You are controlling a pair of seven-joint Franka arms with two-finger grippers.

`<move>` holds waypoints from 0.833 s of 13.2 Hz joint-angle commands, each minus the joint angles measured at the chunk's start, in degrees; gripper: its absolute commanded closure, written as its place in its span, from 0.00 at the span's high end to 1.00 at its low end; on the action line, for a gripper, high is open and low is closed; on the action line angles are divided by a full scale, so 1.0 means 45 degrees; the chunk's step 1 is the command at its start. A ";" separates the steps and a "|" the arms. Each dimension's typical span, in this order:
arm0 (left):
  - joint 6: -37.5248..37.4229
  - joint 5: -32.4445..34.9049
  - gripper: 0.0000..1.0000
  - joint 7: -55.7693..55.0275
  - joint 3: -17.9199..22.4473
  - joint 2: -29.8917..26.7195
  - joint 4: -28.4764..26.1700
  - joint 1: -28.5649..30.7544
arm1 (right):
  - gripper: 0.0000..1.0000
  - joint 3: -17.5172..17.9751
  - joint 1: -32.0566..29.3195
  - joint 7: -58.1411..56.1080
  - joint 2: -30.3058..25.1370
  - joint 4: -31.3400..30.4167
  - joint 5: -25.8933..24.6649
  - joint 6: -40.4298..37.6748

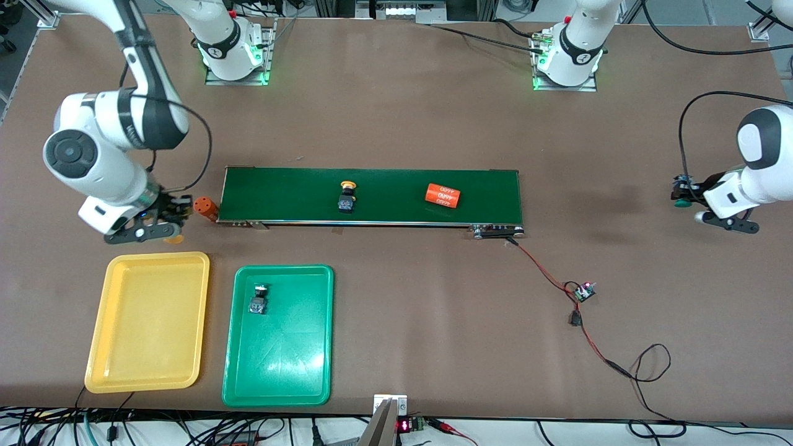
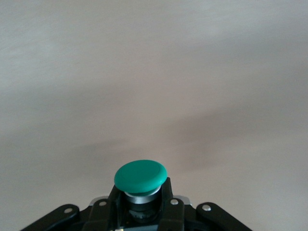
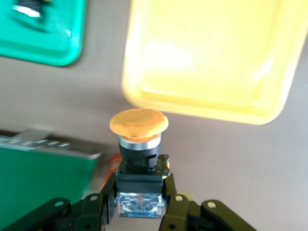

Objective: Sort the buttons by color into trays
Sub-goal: 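Lift the yellow button while the left gripper grasps the green button, then place the yellow button in its tray while the left gripper reaches the belt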

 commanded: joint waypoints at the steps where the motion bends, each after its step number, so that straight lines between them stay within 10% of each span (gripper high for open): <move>1: -0.0849 -0.0717 0.00 -0.0239 0.0074 -0.0951 -0.0189 -0.1720 | 0.12 0.0258 -0.0765 -0.0720 0.1685 0.1090 -0.0567 0.1218; 8: -0.0794 -0.2575 0.00 -0.0996 0.0054 -0.1148 -0.0053 -0.5938 | 0.14 0.0219 -0.1704 -0.3259 0.4365 0.2652 -0.0587 0.4643; 11: -0.0792 -0.2576 0.00 -0.2576 0.0073 -0.0993 0.0376 -0.7660 | 0.42 0.0219 -0.1841 -0.3476 0.4757 0.2811 -0.0509 0.5422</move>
